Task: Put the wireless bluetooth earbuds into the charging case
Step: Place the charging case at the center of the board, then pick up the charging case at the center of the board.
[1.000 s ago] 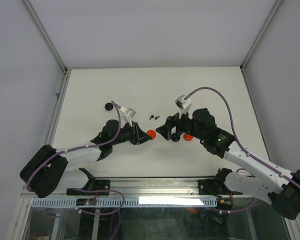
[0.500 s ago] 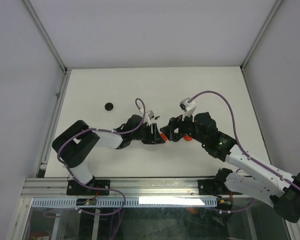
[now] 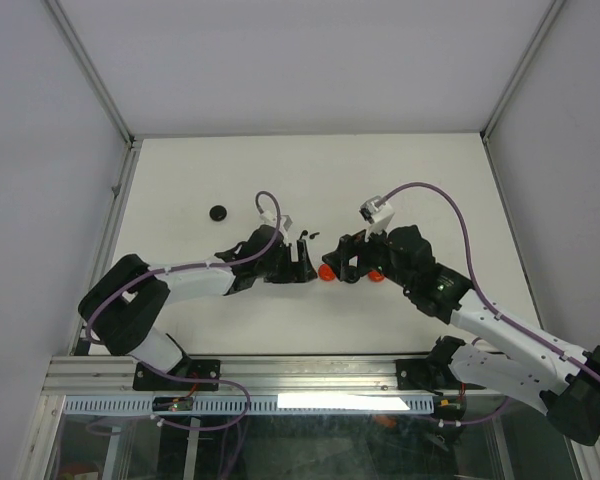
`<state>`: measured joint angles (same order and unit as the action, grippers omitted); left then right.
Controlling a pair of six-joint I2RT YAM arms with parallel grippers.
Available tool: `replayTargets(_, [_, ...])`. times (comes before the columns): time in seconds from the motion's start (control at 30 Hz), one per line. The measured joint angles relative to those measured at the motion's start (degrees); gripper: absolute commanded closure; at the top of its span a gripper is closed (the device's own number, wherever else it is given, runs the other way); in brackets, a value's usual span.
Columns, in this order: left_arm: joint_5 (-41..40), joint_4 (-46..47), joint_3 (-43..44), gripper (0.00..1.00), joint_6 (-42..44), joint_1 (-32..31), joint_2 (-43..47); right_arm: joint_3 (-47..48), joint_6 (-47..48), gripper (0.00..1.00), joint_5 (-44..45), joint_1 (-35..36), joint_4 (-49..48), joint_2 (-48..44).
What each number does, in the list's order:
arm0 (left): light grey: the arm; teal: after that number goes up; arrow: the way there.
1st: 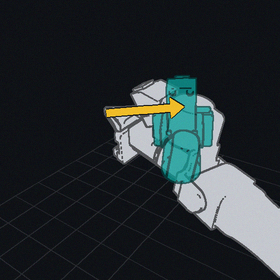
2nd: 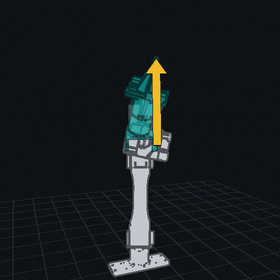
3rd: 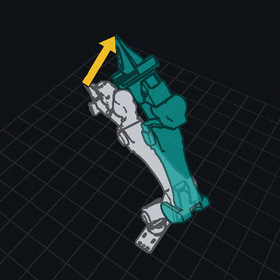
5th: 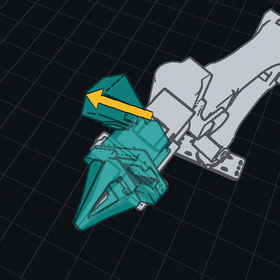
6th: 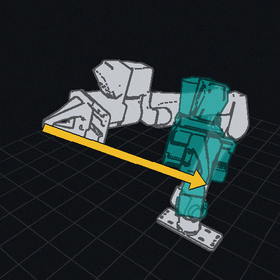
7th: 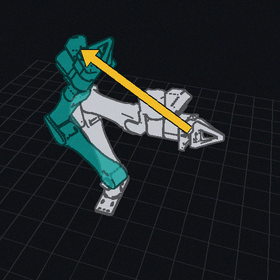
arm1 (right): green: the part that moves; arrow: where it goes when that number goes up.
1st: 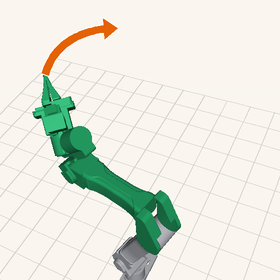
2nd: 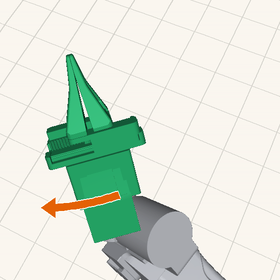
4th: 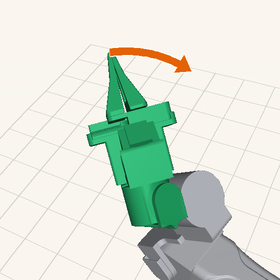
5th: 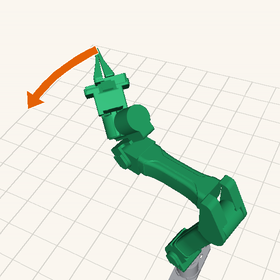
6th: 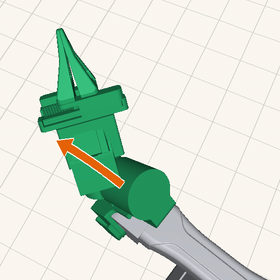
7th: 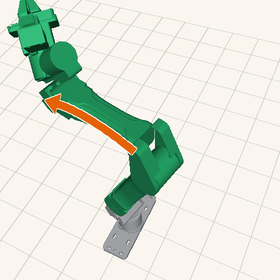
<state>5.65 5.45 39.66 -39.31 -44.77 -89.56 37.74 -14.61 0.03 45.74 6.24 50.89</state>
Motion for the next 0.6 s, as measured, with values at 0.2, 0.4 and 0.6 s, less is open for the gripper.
replayTargets(0.2, [-8.9,-11.89,1.33,0.07,2.25,6.49,4.37,-1.75,0.87,0.15,2.03,0.0,-0.22,-1.07])
replayTargets(0.4, [-18.16,-21.07,7.02,0.01,5.53,14.03,4.94,-5.05,1.57,0.1,4.63,0.0,-2.45,-2.95])
replayTargets(0.6, [-24.57,-24.85,13.73,0.01,7.21,21.09,3.5,-9.27,2.86,0.08,7.87,0.0,-6.51,-4.17])
